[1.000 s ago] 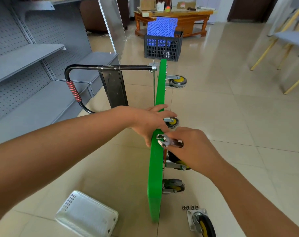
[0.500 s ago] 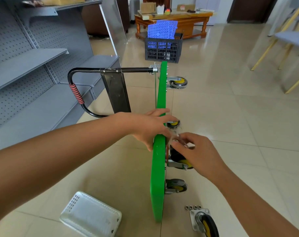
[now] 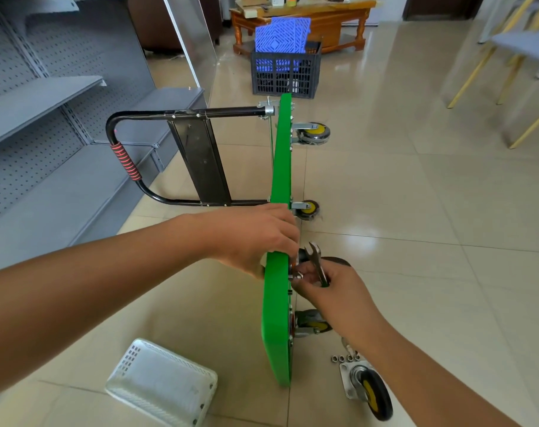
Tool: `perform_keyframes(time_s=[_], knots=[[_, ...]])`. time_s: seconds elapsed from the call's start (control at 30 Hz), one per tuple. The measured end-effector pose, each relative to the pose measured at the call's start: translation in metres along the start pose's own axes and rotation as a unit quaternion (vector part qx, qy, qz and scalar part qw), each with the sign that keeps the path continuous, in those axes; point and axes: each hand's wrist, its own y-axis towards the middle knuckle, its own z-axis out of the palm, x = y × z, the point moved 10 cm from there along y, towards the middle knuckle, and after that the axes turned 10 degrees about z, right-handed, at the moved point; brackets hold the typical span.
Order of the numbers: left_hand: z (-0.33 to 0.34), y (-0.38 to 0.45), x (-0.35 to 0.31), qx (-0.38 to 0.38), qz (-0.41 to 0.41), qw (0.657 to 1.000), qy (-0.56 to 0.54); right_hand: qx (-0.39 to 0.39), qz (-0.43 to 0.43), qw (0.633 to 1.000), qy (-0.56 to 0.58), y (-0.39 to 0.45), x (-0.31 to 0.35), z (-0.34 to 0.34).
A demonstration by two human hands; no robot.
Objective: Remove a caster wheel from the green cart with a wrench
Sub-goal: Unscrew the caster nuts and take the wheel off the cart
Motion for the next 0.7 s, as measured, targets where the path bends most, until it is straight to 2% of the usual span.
perform_keyframes(time_s=[0.2,0.53,0.7], knots=[[0.0023,-0.0002,0.0024,-0.005,-0.007,1.0,-0.024,-0.035,-0.033,0.998,-0.029,-0.0036,0.0036,-0.0006],[0.0036,0.0006,0.003,-0.002,-0.011,1.0,-0.022,-0.011,-0.028,0.999,0.014,-0.0084,0.001,0.0024],[0.0035,-0.0007,0.0032,-0.005,-0.012,0.999,-0.032,-0.005,-0.056,0.998,0.005,-0.0089,0.0061,0.0063]])
